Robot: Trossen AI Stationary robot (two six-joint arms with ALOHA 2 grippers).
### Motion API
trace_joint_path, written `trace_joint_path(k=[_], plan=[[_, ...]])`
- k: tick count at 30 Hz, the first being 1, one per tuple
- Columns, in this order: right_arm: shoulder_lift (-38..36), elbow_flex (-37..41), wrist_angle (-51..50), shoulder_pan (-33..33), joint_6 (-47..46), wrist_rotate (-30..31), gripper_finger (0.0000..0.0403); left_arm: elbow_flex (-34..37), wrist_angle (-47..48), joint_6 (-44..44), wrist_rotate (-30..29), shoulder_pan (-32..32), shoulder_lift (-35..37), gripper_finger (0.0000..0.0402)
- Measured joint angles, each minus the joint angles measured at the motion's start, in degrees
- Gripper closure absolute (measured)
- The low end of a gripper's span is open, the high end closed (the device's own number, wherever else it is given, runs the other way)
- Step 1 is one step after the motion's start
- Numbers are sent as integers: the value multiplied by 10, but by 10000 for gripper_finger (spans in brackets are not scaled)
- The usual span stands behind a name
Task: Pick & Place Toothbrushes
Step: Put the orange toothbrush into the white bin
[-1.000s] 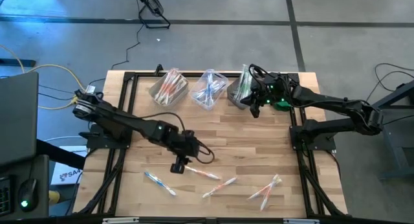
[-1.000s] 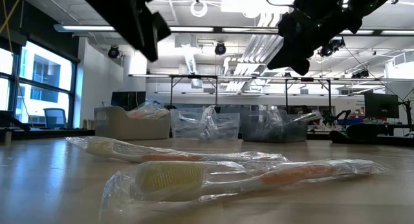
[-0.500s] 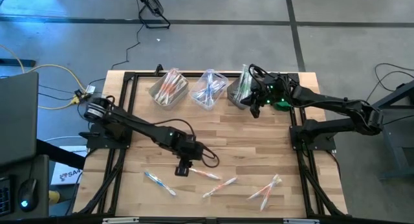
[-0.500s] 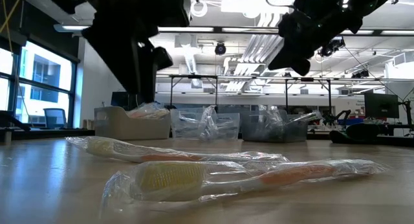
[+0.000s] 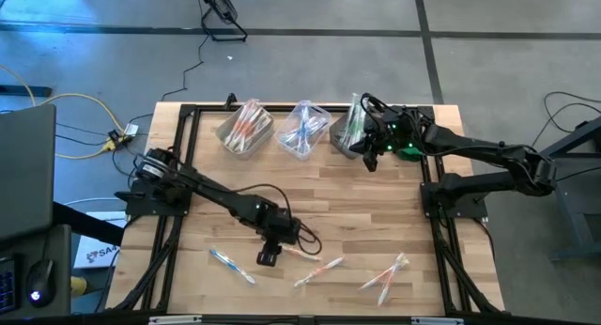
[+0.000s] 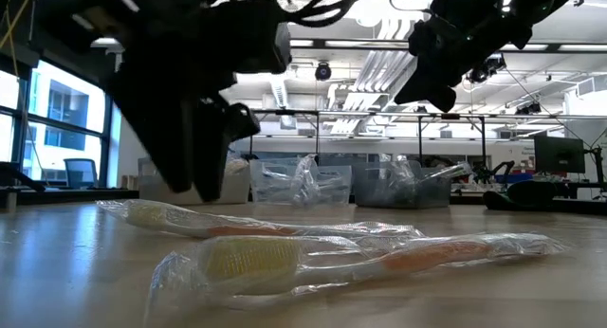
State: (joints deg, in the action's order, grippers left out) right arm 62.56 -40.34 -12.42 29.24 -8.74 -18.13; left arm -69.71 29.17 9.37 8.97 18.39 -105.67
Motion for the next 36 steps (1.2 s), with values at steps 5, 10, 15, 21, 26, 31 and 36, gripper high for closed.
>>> trace_joint_path(k=[5,10,15,21,26,31,36], plan=[[0,0,0,0,0,0,398,0,-8,8,-3,19,-24,243],[0,0,1,0,0,0,398,-1,-7,49,-39,28,-35,243],[0,0,1,0,0,0,398,-1,-8,76,-58,27,-36,243],[0,0,1,0,0,0,398,-1,-8,79,-64,27,-36,245],[0,0,1,0,0,0,398,-1,-7,79,-69,27,-36,284],[0,0,1,0,0,0,398,0,-10,80,-71,26,-37,342],[0,0,1,0,0,0,398,1,-10,103,-63,26,-37,386]])
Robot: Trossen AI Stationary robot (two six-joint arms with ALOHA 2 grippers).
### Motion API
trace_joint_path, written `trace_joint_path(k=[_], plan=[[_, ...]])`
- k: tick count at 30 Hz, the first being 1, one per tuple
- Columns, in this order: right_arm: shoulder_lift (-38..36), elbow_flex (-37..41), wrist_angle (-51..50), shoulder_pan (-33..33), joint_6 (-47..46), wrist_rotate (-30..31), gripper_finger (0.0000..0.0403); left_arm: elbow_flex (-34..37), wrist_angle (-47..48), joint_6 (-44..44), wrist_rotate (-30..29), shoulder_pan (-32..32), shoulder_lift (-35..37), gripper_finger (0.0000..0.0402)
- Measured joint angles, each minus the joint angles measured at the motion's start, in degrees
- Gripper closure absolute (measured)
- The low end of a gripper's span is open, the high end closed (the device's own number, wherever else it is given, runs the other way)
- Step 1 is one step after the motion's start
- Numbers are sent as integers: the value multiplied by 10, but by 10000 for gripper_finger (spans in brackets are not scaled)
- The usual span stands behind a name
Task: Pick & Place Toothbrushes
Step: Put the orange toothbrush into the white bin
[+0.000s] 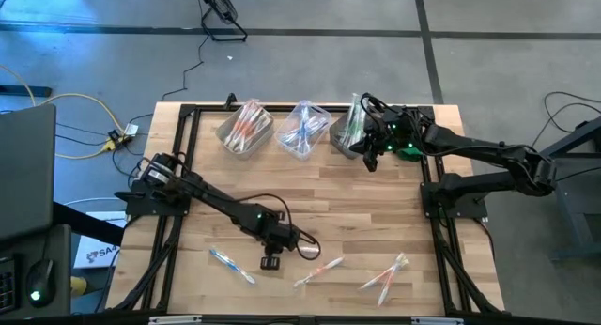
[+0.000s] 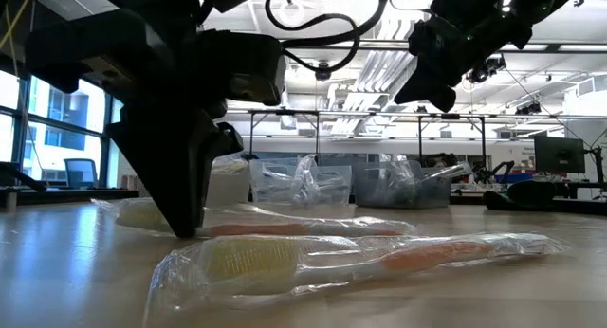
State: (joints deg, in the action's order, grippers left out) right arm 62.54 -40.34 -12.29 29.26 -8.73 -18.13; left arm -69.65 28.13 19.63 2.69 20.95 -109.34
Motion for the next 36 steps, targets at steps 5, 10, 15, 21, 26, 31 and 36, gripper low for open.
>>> trace_joint_path(k=[5,10,15,21,26,31,36], plan=[[0,0,0,0,0,0,398,0,-1,43,16,0,0,392],[0,0,0,0,0,0,398,0,2,81,24,0,1,396],[0,0,-4,0,0,0,398,0,2,108,33,0,1,398],[0,0,-16,0,15,0,398,0,-1,155,41,0,5,400],[0,0,-23,0,37,0,398,-8,-9,182,38,1,12,401],[0,0,-35,0,45,0,398,-47,12,181,-3,-6,13,401],[0,0,-43,0,45,0,398,-109,112,159,-44,-36,14,401]])
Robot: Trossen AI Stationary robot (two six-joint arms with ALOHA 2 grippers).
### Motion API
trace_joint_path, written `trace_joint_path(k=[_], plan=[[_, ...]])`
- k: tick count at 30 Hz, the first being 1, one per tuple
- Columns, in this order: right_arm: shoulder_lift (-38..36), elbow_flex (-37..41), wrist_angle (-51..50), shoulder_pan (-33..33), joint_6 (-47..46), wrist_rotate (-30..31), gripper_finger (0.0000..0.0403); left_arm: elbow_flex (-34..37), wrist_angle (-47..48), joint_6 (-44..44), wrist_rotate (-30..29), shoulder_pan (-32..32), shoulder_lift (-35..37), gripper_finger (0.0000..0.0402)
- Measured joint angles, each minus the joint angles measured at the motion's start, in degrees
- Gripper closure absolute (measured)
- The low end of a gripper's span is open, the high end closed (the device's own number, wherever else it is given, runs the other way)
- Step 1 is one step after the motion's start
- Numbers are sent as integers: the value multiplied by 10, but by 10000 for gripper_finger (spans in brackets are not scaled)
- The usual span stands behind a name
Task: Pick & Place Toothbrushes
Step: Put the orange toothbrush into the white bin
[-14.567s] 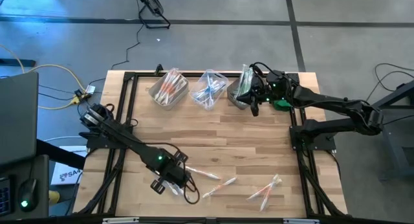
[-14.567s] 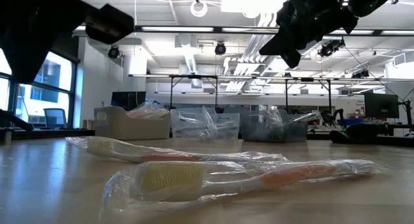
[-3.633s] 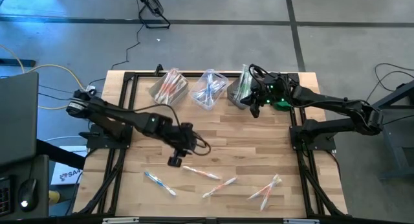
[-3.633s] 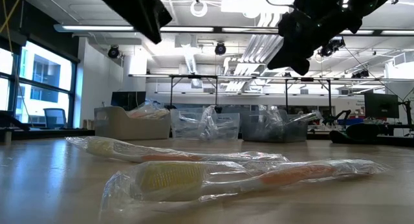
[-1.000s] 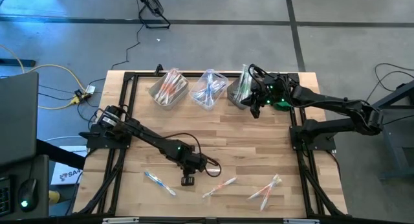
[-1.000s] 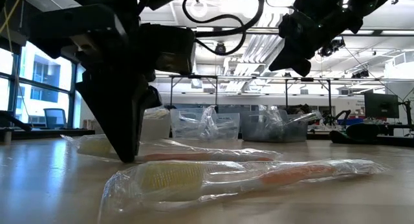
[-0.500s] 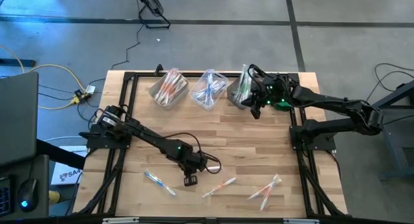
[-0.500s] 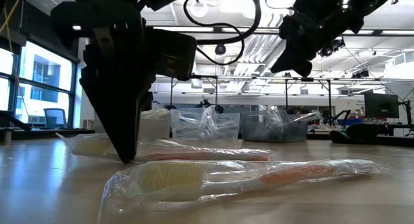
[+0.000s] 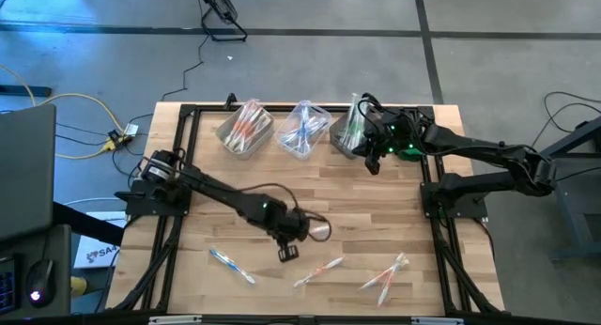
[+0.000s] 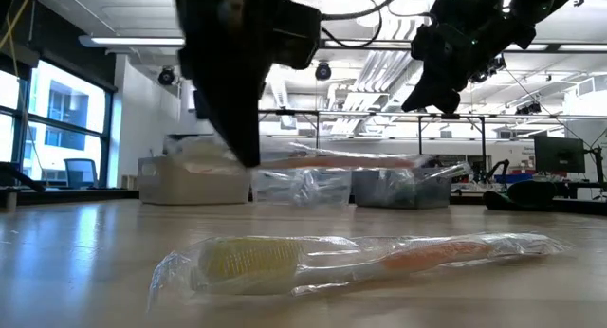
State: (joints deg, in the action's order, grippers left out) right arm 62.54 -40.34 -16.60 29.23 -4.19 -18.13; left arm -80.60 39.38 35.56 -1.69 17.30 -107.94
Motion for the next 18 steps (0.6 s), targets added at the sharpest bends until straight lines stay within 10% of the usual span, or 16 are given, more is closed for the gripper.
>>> trace_joint_path(k=[7,18], plan=[[0,0,-23,0,22,0,398,-92,212,-56,-73,-59,0,399],[0,0,-57,0,25,0,398,-109,268,-118,-90,-145,70,400]])
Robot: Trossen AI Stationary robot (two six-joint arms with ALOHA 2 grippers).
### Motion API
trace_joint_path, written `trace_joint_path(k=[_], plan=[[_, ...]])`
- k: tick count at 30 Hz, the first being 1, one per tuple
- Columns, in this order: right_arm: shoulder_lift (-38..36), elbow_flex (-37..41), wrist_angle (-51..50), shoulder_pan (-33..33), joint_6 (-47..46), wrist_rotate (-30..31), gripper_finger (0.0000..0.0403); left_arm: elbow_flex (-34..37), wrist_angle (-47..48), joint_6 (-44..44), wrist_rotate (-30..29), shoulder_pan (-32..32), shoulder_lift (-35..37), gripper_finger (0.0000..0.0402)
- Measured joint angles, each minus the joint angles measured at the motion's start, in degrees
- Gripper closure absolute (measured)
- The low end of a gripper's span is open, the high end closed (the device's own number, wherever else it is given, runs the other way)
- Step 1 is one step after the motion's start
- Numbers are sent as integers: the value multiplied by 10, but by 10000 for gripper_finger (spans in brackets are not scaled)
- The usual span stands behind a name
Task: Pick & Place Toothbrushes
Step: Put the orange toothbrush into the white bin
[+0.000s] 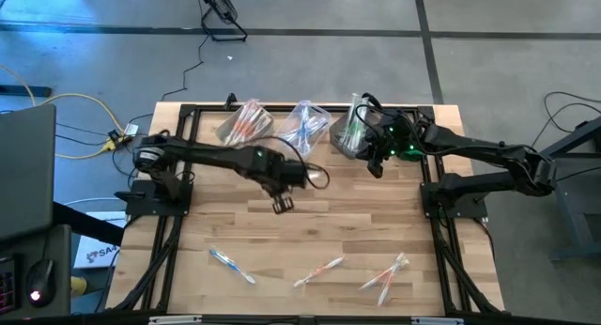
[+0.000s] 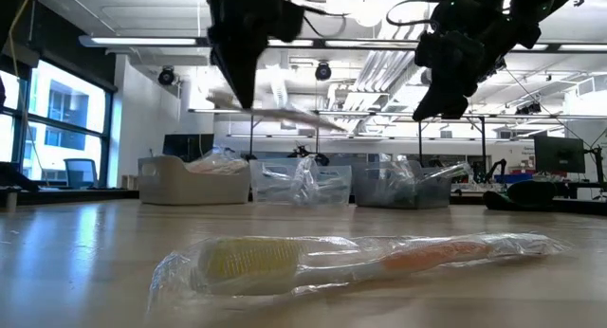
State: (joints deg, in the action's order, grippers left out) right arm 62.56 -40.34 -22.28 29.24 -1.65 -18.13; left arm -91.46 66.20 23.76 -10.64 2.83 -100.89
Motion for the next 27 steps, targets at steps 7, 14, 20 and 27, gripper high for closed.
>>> trace_joint_path(k=[7,14,20,27], plan=[[0,0,7,0,-13,1,398,0,87,-31,-52,-58,77,401],[0,0,20,0,-18,2,398,32,80,-72,-92,-143,143,401],[0,0,30,0,-47,2,398,168,-10,-90,-76,-231,226,401],[0,0,60,0,-48,3,398,350,-191,-132,-45,-327,327,401]])
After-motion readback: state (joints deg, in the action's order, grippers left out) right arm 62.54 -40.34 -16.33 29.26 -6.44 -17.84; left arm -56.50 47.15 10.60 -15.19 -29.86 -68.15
